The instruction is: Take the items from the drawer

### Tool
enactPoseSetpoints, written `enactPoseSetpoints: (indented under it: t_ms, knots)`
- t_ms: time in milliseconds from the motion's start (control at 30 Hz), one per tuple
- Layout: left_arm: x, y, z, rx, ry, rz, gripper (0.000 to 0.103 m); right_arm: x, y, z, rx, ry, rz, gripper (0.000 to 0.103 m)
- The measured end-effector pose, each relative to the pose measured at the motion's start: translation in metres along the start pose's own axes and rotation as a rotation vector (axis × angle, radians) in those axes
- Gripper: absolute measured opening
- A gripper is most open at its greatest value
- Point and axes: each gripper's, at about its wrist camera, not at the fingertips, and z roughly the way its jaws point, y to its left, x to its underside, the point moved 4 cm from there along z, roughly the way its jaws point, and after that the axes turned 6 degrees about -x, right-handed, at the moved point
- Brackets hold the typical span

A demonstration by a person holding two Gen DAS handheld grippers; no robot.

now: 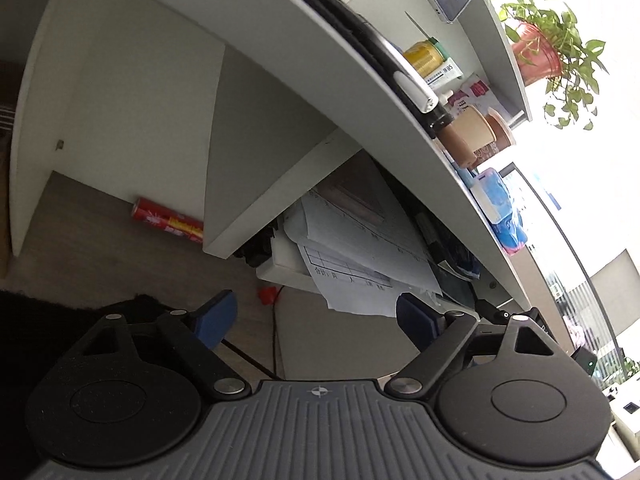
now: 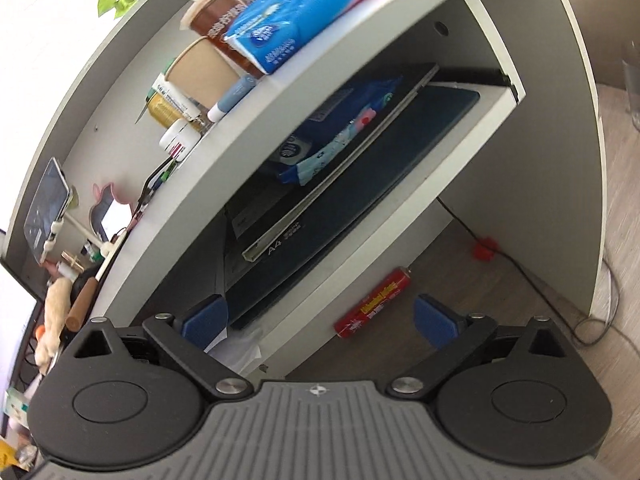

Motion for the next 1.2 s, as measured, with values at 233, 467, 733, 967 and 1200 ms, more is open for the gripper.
enactPoseSetpoints:
  t_ms: [233,467,733,967,1200]
  knots:
    - [-0.003,-0.002,0.009,0.040,-0.012,-0.036,0.090,0.002,-0.005,0.010,-0.063,0.007,0.063,0.100]
    - [-0.006,-0.002,0.015,0.044,-0.021,-0.055,0.090,-0.004,-0.003,0.021,-0.098,0.007,0.079,0.100]
    - [-0.010,-0.003,0.023,0.043,-0.022,-0.071,0.084,-0.010,-0.003,0.028,-0.092,0.002,0.085,0.092]
    - [-0.010,-0.004,0.030,0.051,-0.020,-0.091,0.077,-0.014,-0.003,0.025,-0.111,-0.006,0.098,0.082]
    - [-0.009,-0.007,0.033,0.050,-0.003,-0.109,0.070,-0.010,-0.007,0.022,-0.106,-0.002,0.118,0.068]
